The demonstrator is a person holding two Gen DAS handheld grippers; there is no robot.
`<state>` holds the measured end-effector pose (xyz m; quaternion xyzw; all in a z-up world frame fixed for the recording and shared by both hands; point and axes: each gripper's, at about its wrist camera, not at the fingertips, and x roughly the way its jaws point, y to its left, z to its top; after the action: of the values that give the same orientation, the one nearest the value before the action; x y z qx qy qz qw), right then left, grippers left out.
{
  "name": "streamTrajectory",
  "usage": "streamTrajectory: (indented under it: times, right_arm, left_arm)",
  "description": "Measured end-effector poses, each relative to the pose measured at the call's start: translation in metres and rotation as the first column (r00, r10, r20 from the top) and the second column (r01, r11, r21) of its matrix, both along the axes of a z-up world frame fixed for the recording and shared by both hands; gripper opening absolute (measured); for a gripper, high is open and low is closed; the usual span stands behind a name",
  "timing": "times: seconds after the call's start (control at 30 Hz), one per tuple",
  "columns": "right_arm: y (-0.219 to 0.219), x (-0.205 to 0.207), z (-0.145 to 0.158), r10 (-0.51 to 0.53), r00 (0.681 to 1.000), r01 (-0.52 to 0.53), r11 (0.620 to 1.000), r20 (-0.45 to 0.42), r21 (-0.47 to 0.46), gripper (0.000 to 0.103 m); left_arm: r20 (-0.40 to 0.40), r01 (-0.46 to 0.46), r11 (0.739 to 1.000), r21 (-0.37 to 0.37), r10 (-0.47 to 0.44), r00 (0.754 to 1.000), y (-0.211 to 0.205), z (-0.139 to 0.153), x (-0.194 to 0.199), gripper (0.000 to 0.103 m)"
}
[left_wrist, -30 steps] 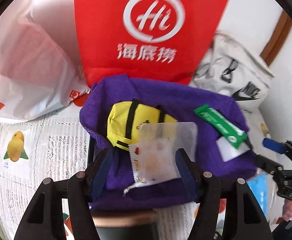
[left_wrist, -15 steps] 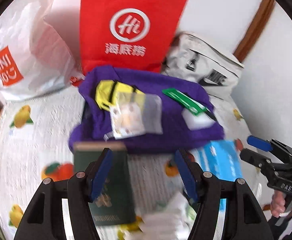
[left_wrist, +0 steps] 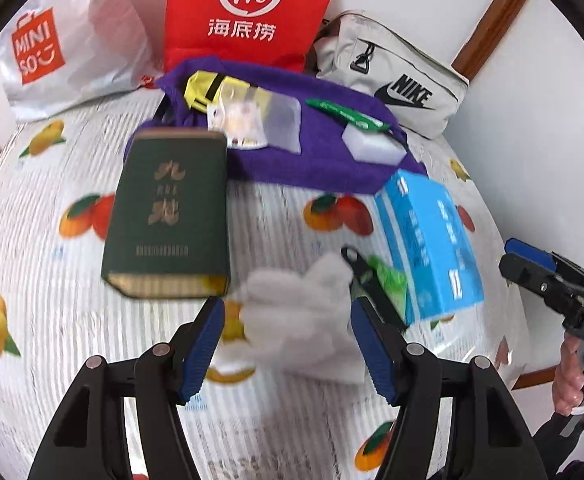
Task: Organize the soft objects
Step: 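Open both grippers and pull them back toward the items on the bed, then grasp the white cloth with the left gripper while the right moves to the black strap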
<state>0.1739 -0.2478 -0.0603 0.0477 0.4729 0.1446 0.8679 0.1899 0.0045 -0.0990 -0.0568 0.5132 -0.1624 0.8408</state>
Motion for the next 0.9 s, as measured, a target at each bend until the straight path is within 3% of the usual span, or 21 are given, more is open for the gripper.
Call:
streamTrajectory:
  times: [0.33,0.63,0.67,0.7,0.73,0.9]
  right_arm:
    - [0.002,-0.031,-0.029,0.019,0.999,-0.020,1.000,-0.037,-0.010,0.063]
    - [0.001,-0.040,-0.061,-0.007,0.995,0.003,0.999,-0.096,-0.037,0.063]
    - [0.000,-0.041,-0.063,-0.010,0.995,0.006,0.999,-0.099,-0.039,0.063]
    - [0.000,-0.041,-0.065,-0.015,0.994,0.011,0.999,-0.104,-0.039,0.063]
    - [0.001,-0.041,-0.067,-0.018,0.994,0.014,0.999,-0.109,-0.039,0.063]
    - [0.011,-0.040,-0.069,-0.009,0.993,0.004,0.999,-0.114,-0.047,0.063]
  left_arm:
    - [-0.016,-0.006,0.998,0.069,0.007,1.000,0.014,-0.041,-0.027,0.063]
    - [0.047,0.054,0.986,0.159,-0.062,0.997,0.006,-0.056,-0.008,0.063]
    - [0.059,0.068,0.983,0.172,-0.079,0.995,0.004,-0.056,-0.008,0.059]
    - [0.064,0.080,0.981,0.176,-0.092,0.994,0.003,-0.055,-0.009,0.042]
    - [0.069,0.092,0.980,0.177,-0.105,0.992,0.003,-0.054,-0.010,0.033]
    - [0.078,0.079,0.989,0.125,-0.089,0.993,0.013,-0.047,-0.018,0.030]
